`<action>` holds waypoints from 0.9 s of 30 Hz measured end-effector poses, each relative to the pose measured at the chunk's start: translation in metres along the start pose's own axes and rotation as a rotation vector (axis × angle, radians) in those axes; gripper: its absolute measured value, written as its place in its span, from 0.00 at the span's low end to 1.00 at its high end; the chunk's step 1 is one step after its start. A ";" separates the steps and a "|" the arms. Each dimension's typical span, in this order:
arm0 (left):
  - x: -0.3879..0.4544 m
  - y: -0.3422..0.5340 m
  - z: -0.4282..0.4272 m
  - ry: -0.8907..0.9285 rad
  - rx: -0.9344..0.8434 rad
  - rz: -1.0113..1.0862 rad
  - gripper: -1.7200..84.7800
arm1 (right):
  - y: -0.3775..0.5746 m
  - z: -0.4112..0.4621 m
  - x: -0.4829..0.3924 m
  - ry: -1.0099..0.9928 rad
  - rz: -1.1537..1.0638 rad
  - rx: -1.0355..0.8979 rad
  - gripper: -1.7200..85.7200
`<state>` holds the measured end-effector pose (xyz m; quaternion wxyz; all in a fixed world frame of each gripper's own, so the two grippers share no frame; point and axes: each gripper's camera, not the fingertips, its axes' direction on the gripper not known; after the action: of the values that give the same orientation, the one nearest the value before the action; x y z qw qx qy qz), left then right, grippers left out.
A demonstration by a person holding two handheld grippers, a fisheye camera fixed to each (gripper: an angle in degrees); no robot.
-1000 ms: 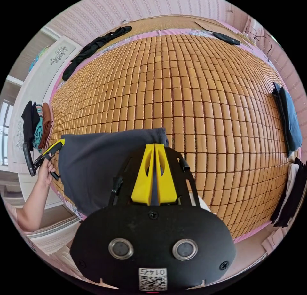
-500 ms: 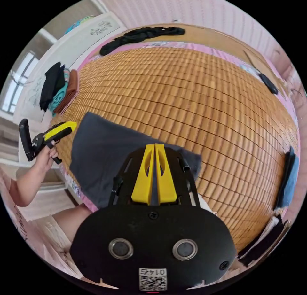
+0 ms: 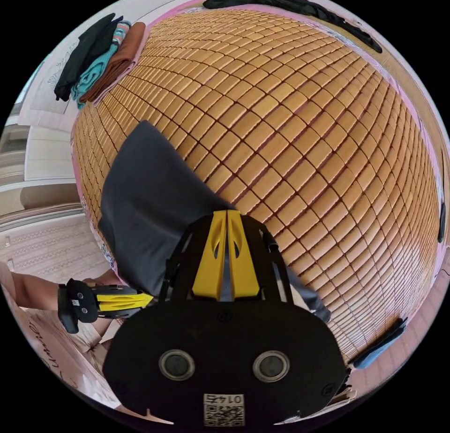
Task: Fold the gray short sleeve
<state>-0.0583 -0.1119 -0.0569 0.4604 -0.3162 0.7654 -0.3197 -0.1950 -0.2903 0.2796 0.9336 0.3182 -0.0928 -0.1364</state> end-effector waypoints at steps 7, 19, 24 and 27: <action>0.008 -0.002 -0.028 0.127 0.093 0.029 0.07 | 0.107 -0.023 0.035 -0.209 0.190 0.312 0.02; 0.104 -0.047 0.004 0.066 0.207 0.312 0.22 | 0.391 0.085 0.054 -0.308 0.774 0.262 0.13; 0.132 -0.074 0.032 0.027 0.159 0.383 0.25 | 0.396 0.122 0.065 -0.472 0.799 0.324 0.05; 0.147 -0.086 0.042 0.035 0.135 0.434 0.23 | 0.403 0.131 0.072 -0.627 0.782 0.439 0.04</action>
<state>-0.0590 -0.2863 -0.0791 0.5249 -0.1071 0.8004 -0.2689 -0.0822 -0.0812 0.6375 0.7539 0.3916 -0.5043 0.1551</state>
